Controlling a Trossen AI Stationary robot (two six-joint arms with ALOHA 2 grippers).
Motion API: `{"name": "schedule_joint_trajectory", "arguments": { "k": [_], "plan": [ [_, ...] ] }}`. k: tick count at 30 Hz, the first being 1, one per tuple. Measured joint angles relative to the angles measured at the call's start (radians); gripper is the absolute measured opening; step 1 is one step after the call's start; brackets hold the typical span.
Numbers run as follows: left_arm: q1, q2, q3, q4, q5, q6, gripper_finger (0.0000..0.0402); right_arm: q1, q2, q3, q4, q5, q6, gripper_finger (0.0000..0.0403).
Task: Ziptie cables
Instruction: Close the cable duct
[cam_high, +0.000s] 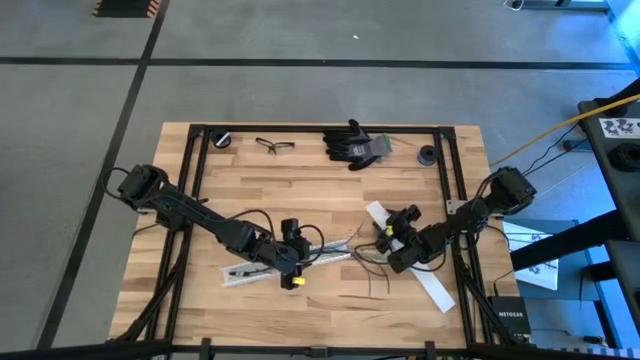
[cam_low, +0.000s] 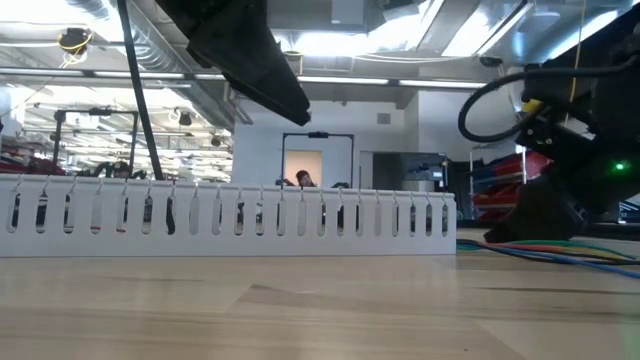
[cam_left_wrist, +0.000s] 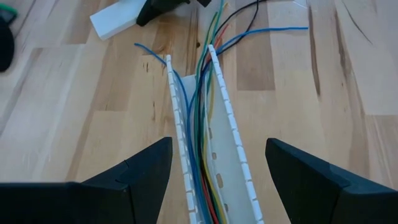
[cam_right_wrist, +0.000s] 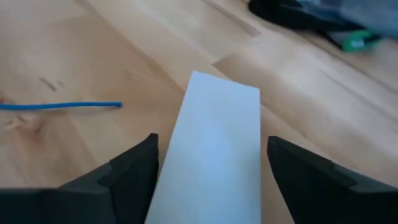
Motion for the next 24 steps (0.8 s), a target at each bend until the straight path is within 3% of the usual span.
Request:
{"name": "schedule_joint_trajectory", "arguments": {
  "k": [13, 19, 24],
  "plan": [
    [0.000, 0.000, 0.000, 0.002, -0.002, -0.006, 0.0244, 0.000, -0.004, -0.130, 0.238, -0.036, 0.058, 0.0278],
    [0.000, 0.000, 0.000, 0.011, -0.001, -0.008, 0.0244, -0.001, -0.003, -0.139, 0.273, -0.026, 0.060, 0.0226],
    [0.000, 0.000, 0.000, 0.011, -0.001, -0.008, 0.0244, -0.001, -0.001, -0.139, 0.280, -0.018, 0.066, 0.0221]
  ]
}}
